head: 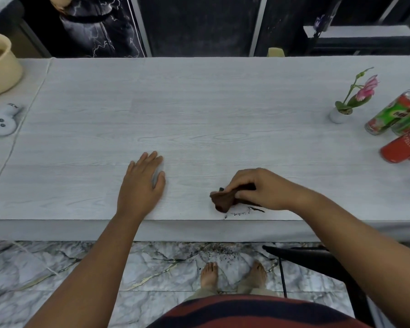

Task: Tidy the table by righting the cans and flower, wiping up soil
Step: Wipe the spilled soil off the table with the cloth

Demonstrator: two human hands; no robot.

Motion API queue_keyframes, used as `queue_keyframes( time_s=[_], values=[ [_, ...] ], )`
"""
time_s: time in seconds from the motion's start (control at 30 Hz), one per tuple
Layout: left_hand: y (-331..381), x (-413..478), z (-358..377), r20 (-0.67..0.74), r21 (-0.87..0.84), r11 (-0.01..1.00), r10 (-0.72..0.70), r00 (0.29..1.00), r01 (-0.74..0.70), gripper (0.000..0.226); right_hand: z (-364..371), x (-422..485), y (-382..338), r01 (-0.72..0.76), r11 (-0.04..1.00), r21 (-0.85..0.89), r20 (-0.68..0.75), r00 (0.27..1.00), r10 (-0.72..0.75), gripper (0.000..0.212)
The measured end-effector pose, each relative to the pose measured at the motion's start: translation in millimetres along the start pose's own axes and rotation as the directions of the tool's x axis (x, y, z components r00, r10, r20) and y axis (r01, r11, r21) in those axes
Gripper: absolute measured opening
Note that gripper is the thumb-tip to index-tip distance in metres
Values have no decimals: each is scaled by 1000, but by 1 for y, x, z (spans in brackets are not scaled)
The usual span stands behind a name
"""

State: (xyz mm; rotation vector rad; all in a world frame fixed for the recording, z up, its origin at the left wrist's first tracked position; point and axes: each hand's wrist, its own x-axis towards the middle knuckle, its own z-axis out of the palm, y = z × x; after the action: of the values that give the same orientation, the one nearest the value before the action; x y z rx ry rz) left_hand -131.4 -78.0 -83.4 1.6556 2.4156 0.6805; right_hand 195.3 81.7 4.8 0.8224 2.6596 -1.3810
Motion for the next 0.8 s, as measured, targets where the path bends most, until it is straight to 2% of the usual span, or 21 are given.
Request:
queue_keyframes(
  time_s=[0.1,0.17,0.27,0.37,0.8],
  values=[
    [0,0,0,-1,1,1000,-3,1000,3,50,-16,-7,17,-45,999,24,-239,970,50,32],
    [0,-1,0,2,0,1000,-6,1000,6,50,-12,-13,27,-83,996,-41,-301,951,67,35],
    [1,-1,0,2,-3,1000,-6,1000,6,50,8,-24,38,-102,988,-116,-339,939,57,34],
    [1,-1,0,-2,1,1000,-5,1000,5,50,23,-32,41,-103,989,-110,-395,917,51,32],
    [5,-2,1,5,2,1000,-29,1000,29,51,60,-65,29,-183,982,54,-464,866,187,24]
  ],
)
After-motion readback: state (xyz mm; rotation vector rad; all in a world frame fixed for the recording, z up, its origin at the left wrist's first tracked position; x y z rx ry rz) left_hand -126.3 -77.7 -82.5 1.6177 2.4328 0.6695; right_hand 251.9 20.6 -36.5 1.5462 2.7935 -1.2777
